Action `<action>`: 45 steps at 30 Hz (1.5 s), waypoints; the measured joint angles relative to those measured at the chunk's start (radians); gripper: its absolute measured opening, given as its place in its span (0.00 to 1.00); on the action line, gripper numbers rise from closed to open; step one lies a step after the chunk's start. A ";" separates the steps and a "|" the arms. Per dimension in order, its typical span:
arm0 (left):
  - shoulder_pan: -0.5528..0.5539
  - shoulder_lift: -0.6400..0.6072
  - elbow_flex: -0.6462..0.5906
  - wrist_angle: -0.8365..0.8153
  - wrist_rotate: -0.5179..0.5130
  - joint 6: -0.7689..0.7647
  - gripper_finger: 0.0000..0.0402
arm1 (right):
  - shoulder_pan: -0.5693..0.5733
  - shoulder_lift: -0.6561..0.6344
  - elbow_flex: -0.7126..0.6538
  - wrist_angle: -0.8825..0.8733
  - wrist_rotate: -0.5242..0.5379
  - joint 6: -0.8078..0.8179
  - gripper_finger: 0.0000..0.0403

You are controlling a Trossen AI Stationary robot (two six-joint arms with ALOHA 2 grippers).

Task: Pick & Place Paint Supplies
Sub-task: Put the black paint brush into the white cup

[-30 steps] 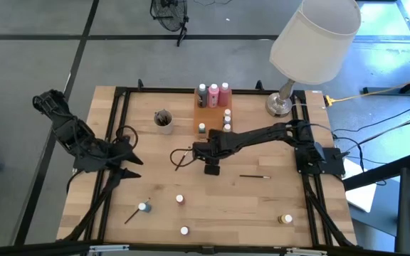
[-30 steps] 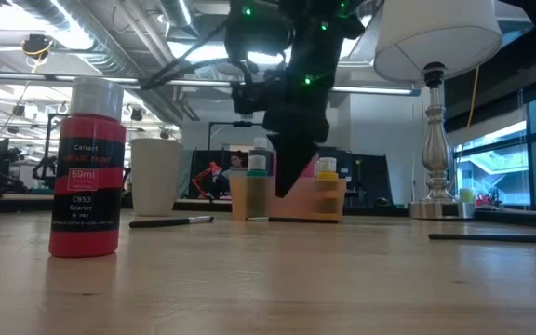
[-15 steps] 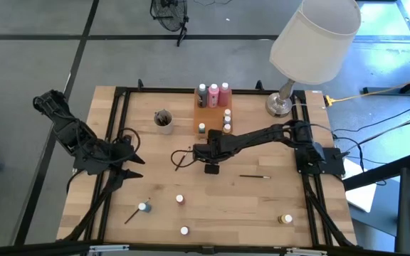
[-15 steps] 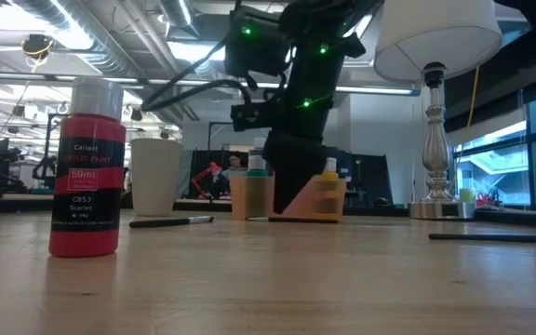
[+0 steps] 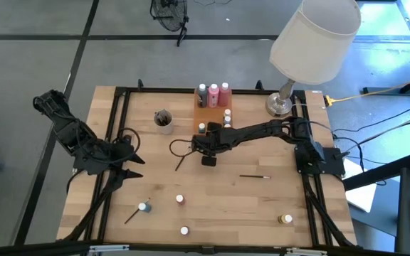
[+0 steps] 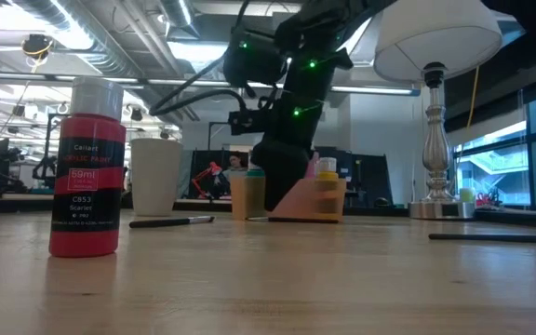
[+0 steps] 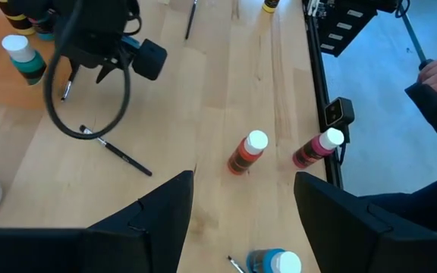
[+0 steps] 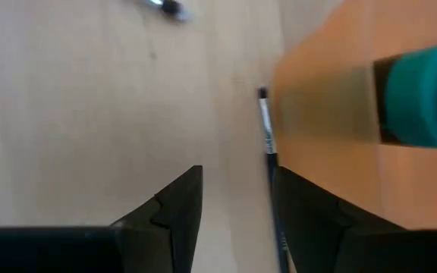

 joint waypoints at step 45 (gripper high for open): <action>0.000 0.000 0.000 -0.076 -0.040 0.000 0.56 | -0.102 0.056 0.006 0.045 -0.223 0.004 0.41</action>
